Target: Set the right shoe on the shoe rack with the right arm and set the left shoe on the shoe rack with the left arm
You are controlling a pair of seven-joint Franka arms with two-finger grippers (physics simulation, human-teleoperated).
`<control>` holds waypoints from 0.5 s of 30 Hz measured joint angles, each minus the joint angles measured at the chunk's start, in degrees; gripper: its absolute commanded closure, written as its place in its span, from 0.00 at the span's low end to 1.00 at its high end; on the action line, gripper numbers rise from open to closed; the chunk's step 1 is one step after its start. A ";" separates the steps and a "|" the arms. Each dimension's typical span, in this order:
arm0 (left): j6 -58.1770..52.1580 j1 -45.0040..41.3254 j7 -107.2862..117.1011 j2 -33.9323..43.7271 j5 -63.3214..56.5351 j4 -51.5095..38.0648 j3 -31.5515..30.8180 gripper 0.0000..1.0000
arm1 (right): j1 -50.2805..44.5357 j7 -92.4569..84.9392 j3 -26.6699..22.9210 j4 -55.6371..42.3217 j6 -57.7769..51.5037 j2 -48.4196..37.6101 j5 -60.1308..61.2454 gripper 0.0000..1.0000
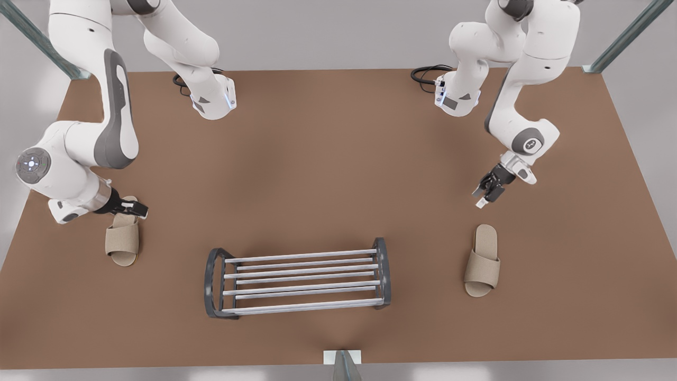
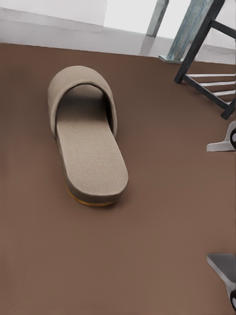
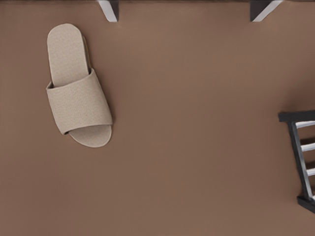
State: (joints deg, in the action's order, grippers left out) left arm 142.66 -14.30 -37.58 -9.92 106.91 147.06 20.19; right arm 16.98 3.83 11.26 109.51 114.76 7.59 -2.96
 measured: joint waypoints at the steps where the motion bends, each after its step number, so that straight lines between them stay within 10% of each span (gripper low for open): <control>1: 1.78 0.17 -4.16 -0.30 3.65 0.16 0.04 0.00 | 0.07 0.03 -0.04 3.65 3.15 -1.01 -0.75 0.00; 4: 5.50 0.91 -15.43 -1.83 10.38 -0.64 0.04 0.00 | 0.16 0.03 -1.43 12.78 15.39 -2.37 -4.01 0.00; 8: 7.28 1.82 -27.87 -4.69 15.73 -2.18 0.01 0.00 | -9.73 -1.95 -16.74 14.38 30.71 0.23 -8.09 0.00; 15: 7.15 3.34 -43.74 -5.50 25.82 -3.87 -2.57 0.00 | -11.99 -3.06 -18.43 13.75 41.21 3.06 -0.46 0.00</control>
State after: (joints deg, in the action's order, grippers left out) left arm 149.82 -10.96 -81.32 -15.42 132.73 143.18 17.62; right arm 4.99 0.76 -7.17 123.26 155.97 10.65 -3.42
